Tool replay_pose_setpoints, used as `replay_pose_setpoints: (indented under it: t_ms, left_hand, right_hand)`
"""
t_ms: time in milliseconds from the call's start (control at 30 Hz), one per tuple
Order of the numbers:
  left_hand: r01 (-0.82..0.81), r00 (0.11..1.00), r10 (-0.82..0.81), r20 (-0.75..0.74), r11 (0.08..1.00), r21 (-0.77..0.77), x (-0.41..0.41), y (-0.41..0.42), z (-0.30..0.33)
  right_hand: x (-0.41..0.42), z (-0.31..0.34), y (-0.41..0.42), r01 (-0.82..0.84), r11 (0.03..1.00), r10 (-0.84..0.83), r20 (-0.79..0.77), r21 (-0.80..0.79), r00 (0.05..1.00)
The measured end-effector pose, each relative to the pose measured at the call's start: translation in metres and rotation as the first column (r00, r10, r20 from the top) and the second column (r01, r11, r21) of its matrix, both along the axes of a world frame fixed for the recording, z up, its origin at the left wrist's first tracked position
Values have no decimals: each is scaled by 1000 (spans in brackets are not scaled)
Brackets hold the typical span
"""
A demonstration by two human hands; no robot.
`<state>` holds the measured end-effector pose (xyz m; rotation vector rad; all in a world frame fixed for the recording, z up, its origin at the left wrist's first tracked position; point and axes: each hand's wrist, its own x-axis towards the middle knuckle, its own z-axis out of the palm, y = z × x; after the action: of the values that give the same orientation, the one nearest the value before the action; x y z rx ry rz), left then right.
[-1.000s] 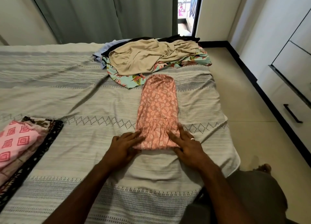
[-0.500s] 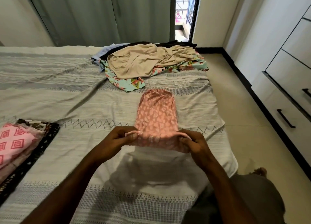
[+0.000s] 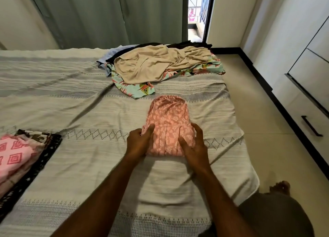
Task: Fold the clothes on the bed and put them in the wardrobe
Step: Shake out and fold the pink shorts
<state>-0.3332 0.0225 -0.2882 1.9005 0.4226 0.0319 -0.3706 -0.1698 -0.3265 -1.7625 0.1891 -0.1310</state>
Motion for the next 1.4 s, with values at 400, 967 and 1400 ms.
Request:
replay_pose_setpoints:
  t_ms: [400, 967, 1400]
  left_hand:
    - [-182, 980, 141, 142, 922, 341, 2, -20, -21]
    - [43, 926, -183, 329, 920, 390, -51, 29, -20]
    - [408, 650, -733, 202, 561, 721, -46, 64, -23]
  right_hand:
    - [0, -16, 1, 61, 986, -20, 246, -157, 969]
    - [-26, 1, -46, -279, 885, 309, 22, -373, 951]
    - [-21, -3, -43, -186, 831, 344, 223, -524, 912]
